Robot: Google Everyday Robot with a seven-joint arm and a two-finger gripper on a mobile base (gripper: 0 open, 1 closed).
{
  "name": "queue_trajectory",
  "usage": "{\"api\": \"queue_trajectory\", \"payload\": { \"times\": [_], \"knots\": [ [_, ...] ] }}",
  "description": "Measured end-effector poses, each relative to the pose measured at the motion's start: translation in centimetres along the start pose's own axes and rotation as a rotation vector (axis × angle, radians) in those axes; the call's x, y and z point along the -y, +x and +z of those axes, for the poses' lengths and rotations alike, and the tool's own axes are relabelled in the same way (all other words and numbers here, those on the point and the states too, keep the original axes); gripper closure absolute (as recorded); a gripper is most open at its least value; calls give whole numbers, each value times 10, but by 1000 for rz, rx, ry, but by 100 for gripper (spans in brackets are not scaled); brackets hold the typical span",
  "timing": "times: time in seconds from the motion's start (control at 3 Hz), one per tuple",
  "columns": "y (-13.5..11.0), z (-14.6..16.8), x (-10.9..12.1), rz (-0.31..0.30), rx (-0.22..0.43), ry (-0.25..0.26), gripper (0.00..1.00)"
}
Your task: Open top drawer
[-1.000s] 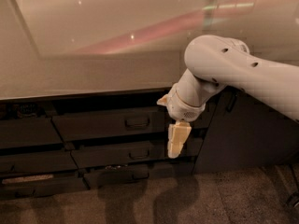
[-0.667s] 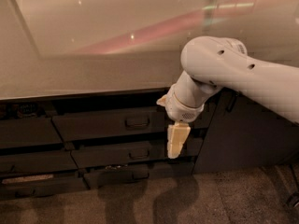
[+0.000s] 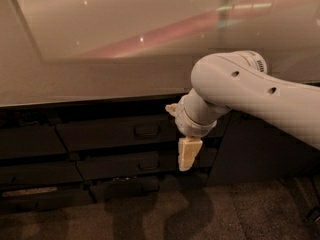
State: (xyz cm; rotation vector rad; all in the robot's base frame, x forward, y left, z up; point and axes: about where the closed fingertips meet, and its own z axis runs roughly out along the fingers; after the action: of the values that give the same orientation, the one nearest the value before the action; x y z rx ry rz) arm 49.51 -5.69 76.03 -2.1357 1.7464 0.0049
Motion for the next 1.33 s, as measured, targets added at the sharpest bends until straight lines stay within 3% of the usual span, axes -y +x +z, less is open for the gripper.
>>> {"api": "queue_trajectory", "payload": {
  "times": [0.33, 0.67, 1.0, 1.33],
  "knots": [
    [0, 0, 0, 0, 0, 0, 0],
    [22, 12, 20, 30, -67, -23, 0],
    [22, 12, 20, 30, -67, -23, 0],
    [35, 32, 19, 77, -62, -68, 0]
  ]
}}
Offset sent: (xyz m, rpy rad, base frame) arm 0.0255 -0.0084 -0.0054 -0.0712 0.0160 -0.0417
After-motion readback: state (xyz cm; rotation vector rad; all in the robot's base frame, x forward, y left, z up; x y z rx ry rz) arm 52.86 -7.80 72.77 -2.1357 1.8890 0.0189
